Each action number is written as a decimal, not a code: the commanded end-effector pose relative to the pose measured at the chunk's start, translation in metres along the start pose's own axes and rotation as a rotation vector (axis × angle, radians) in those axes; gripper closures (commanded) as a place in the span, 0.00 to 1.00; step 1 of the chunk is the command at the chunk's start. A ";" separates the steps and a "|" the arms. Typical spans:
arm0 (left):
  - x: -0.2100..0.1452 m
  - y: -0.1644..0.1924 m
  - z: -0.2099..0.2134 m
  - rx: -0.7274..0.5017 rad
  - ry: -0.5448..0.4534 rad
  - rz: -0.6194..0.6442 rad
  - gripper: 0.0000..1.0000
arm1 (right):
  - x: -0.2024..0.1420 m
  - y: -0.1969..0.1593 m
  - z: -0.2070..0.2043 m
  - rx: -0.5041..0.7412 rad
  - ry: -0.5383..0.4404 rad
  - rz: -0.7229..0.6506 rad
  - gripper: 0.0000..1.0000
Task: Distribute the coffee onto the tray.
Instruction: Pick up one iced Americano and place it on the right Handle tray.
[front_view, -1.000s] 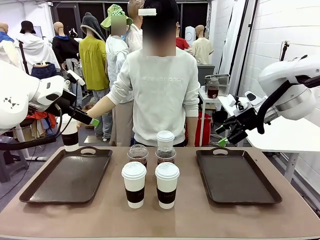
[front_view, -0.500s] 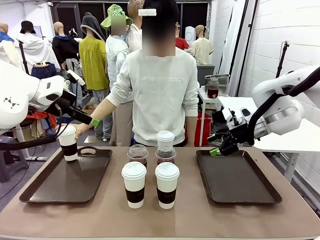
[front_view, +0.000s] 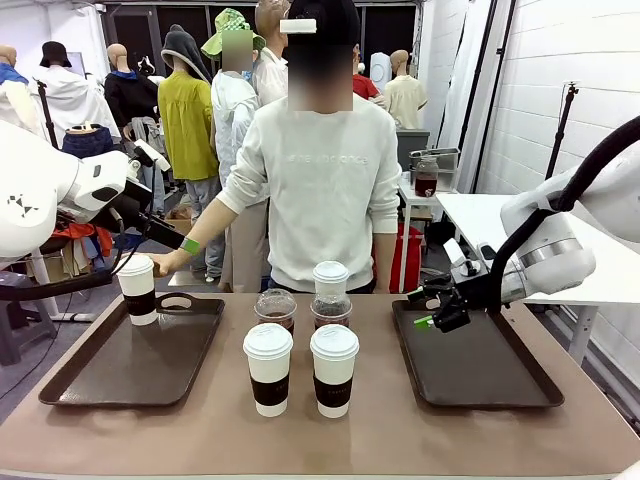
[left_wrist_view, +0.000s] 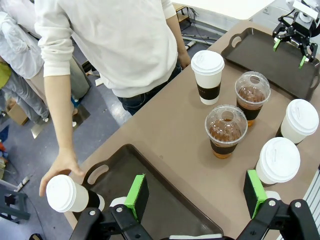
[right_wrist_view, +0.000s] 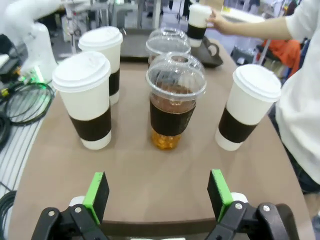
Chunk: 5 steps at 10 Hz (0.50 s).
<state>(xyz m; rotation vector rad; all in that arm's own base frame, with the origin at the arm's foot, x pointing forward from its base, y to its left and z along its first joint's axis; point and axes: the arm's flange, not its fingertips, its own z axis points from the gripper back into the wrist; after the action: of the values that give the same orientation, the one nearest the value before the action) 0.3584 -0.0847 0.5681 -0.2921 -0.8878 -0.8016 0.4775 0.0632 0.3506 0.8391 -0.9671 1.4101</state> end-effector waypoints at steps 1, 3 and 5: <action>-0.001 0.000 0.001 -0.007 0.005 0.001 0.00 | -0.008 -0.013 -0.007 0.015 -0.085 -0.006 0.00; -0.001 0.000 0.001 -0.007 0.005 0.001 0.00 | -0.015 -0.018 -0.021 0.034 -0.099 -0.035 0.00; -0.001 0.000 0.001 -0.007 0.005 0.001 0.00 | -0.008 -0.016 -0.016 0.059 0.000 -0.067 0.00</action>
<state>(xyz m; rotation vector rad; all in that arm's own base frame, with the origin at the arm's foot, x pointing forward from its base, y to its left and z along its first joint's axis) 0.3584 -0.0847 0.5681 -0.2920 -0.8877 -0.8017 0.4920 0.0755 0.3274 0.9372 -0.9525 1.3829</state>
